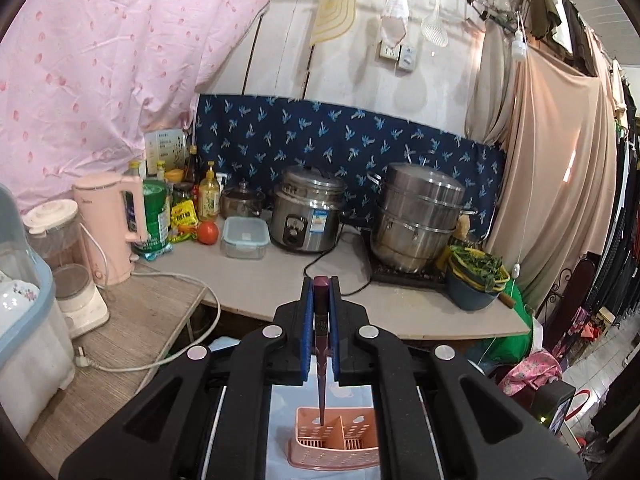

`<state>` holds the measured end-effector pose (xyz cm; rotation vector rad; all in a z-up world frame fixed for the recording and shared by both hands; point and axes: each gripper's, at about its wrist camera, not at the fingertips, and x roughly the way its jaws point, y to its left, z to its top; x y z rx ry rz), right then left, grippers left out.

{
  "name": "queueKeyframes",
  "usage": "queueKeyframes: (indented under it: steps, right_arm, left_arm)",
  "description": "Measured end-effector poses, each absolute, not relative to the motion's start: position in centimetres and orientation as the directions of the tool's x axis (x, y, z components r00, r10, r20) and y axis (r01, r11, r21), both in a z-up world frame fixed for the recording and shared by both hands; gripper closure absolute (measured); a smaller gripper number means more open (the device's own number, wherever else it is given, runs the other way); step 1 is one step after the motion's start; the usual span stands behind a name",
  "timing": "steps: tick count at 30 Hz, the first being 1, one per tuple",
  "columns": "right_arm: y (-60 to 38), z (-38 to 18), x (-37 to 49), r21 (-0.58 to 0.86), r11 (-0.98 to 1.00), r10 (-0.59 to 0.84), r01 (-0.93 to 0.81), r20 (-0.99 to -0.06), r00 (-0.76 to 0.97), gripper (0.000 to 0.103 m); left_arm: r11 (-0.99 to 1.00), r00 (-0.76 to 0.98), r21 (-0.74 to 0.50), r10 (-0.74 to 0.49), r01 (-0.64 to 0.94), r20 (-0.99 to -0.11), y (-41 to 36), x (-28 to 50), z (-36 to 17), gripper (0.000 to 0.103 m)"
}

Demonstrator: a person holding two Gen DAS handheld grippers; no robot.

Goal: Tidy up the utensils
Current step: 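Lift the chopstick with the left tool while the right tool carries the spoon to the pink basket, then lower the chopstick into the basket and open the left tool while the right tool releases the spoon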

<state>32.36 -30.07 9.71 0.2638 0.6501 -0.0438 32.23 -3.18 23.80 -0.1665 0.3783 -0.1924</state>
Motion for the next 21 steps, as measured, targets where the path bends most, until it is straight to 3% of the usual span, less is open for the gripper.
queueKeyframes:
  steps: [14,16,21]
  right_arm:
    - [-29.3,5.3,34.2,0.223,0.967,0.057,0.124,-0.664,0.746,0.095]
    - [-29.4,5.3,34.0,0.22,0.968,0.053,0.125,-0.658,0.751,0.094]
    - [-29.6,6.2,32.5,0.227,0.966,0.056,0.121,-0.644,0.763,0.094]
  left_arm:
    - [0.972,0.842,-0.191,-0.218,0.14,-0.493,-3.9,35.3,16.6,0.094]
    - [0.972,0.84,-0.193,-0.215,0.134,-0.498,-3.7,35.2,16.4,0.084]
    - [0.975,0.843,-0.185,-0.2,0.122,-0.499,-3.2,34.1,16.3,0.073]
